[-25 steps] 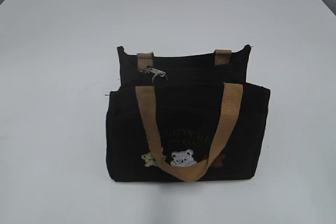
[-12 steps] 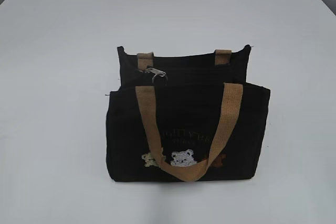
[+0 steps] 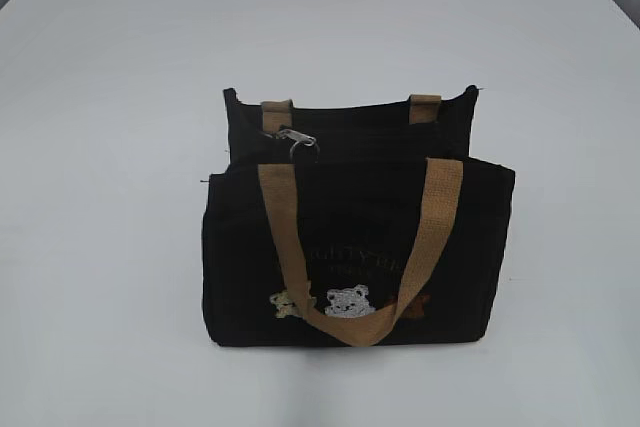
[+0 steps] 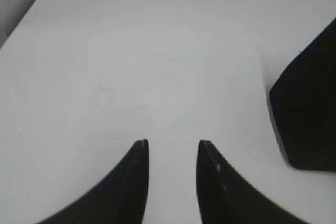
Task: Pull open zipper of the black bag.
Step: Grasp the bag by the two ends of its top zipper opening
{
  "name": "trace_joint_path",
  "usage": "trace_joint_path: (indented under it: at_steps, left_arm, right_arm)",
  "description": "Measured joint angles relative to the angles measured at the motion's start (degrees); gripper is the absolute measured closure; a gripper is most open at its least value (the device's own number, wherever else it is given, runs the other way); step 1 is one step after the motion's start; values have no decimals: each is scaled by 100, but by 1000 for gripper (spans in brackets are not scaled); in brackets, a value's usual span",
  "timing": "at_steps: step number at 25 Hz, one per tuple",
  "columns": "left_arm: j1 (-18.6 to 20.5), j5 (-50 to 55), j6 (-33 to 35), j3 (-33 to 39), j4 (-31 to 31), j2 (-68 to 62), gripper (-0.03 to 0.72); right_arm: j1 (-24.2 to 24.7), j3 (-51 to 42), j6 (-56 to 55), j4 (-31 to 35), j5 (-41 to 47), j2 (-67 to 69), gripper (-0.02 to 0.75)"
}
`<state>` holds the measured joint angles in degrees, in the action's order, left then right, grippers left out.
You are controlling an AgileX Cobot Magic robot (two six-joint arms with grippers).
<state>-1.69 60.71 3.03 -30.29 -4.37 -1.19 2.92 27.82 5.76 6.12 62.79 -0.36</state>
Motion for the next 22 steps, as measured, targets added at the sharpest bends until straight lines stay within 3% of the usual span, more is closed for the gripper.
trace_joint_path:
  at_steps: [6,10,15,19,22]
  left_arm:
    - [-105,-348,0,-126,-572,-1026,428]
    - [-105,-1368,90,-342,-1602,-1995,319]
    - [-105,-1806,1324,-737,-3561,-3634,199]
    - [-223,-1546,2321,-1334,-4930,-5257,190]
    - [-515,-1413,2511,-1841,-5311,-6259,205]
  right_arm:
    - [-112,0,0,0,0,0,536]
    - [-123,0,0,0,0,0,536]
    - [-123,0,0,0,0,0,536]
    - [-123,8,14,0,-15,70,519]
    - [-123,109,182,7,-250,565,469]
